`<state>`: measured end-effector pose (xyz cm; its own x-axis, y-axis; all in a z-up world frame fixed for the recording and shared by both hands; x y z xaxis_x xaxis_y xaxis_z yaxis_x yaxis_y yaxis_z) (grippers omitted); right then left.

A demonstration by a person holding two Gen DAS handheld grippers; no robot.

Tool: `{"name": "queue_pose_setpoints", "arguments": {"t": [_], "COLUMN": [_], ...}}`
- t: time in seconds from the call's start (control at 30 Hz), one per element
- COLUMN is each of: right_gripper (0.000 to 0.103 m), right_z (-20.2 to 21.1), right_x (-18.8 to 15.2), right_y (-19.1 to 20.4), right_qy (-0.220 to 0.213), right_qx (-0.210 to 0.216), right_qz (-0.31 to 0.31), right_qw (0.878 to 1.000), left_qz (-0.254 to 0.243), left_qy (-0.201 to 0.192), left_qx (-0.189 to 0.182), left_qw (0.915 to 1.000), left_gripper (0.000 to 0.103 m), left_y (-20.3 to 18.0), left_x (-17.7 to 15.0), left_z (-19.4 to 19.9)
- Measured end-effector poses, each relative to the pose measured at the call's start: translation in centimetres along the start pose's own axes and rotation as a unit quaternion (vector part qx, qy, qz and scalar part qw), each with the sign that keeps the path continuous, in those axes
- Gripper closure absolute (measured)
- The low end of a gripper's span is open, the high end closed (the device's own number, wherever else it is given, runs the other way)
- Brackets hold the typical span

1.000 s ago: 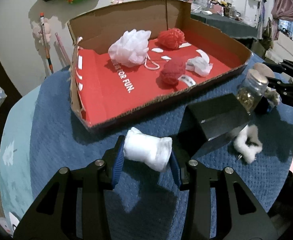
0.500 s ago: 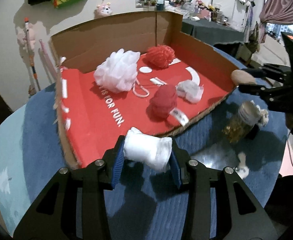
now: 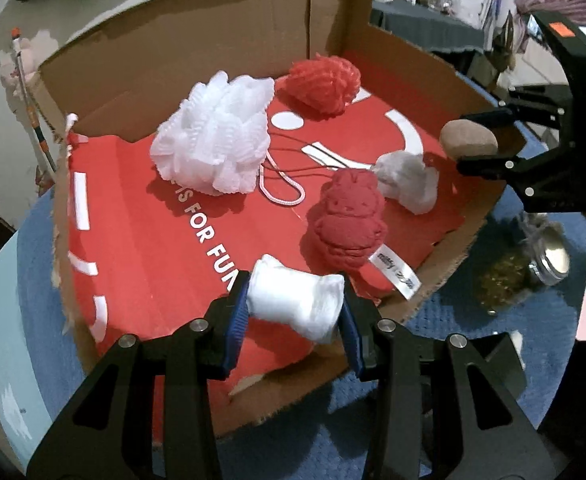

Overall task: Organize soft objects
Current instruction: 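Carry the white sock and tan sponge with both tools over the box, then lower the sock and sponge into the box and open both tools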

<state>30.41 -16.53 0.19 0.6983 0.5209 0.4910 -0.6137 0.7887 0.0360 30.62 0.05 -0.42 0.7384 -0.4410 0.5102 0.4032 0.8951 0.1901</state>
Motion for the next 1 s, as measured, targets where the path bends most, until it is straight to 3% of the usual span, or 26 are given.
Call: {"name": "queue_pose_setpoints", "arguments": {"t": [0.23,0.63,1.0], "right_gripper": [0.05,0.048,0.042], "right_z": [-2.4,-3.0,-3.2], "right_x": [0.0,0.3,0.4], "right_y": [-0.7,-0.5,-0.5], "right_qy": [0.05,0.059,0.065], "right_qx": [-0.012,-0.021,-0.023], "right_qz": [0.019,0.036,0.039], "right_qw": [0.998,0.997,0.997], "left_qz": [-0.019,-0.017,-0.01], "left_qy": [0.026,0.028,0.02], "left_qx": [0.011,0.006,0.014], "left_qw": [0.9994,0.9995,0.9997], "left_gripper": [0.064,0.063,0.042], "left_y": [-0.2,-0.1,0.0], "left_x": [0.0,0.0,0.3], "left_z": [-1.9,-3.1,-3.2]}}
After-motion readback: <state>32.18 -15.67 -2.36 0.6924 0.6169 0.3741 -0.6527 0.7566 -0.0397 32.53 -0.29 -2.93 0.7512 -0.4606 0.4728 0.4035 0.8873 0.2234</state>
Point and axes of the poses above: each gripper's, at about its wrist camera, not at the fingertips, and z roughly against the way its jaws point, y to its left, x to its top, the point moved 9 cm from there along -z, roughly the way its jaws point, and after that the axes turned 14 degrees about x, right-handed, at the moved point
